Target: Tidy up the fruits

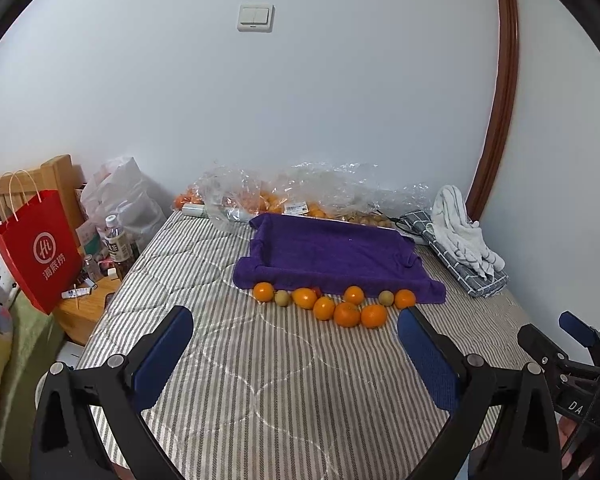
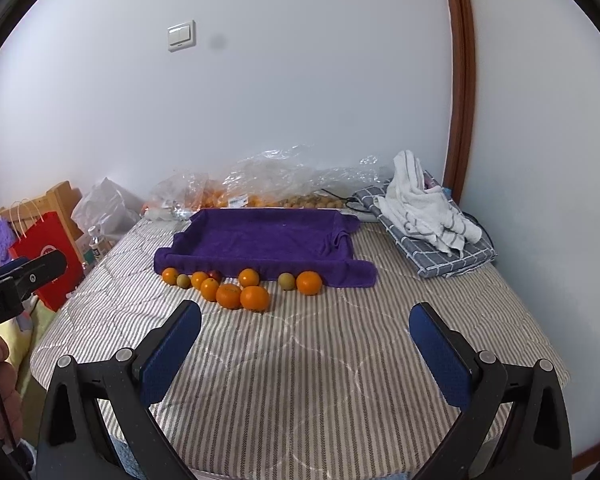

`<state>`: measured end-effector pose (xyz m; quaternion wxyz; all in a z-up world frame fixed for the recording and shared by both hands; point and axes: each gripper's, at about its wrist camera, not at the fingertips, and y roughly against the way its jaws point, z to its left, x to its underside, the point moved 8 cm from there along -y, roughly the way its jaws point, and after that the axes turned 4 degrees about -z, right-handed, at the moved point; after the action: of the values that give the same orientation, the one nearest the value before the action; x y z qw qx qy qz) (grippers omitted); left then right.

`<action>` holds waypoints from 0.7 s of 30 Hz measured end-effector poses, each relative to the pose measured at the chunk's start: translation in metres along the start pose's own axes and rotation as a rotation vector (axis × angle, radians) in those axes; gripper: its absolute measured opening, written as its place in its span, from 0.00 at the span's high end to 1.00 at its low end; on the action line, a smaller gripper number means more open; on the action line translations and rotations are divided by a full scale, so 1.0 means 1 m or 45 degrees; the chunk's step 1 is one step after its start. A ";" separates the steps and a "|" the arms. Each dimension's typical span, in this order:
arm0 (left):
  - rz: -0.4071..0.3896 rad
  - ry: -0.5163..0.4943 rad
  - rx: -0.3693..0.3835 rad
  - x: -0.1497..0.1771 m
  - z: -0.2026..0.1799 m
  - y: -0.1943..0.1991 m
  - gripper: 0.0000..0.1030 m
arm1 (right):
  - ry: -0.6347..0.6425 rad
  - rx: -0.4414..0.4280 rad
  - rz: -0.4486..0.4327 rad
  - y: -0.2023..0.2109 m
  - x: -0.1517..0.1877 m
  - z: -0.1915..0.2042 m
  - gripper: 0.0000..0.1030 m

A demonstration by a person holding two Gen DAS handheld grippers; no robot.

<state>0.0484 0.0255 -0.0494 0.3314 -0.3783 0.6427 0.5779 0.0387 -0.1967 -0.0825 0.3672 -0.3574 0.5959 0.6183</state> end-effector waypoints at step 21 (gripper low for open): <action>-0.019 -0.025 0.011 0.002 -0.006 0.002 0.00 | -0.045 -0.096 -0.023 0.009 0.000 -0.002 0.00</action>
<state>0.0459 0.0192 -0.0497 0.3436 -0.3757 0.6392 0.5764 0.0313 -0.1991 -0.0783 0.3693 -0.3654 0.5623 0.6433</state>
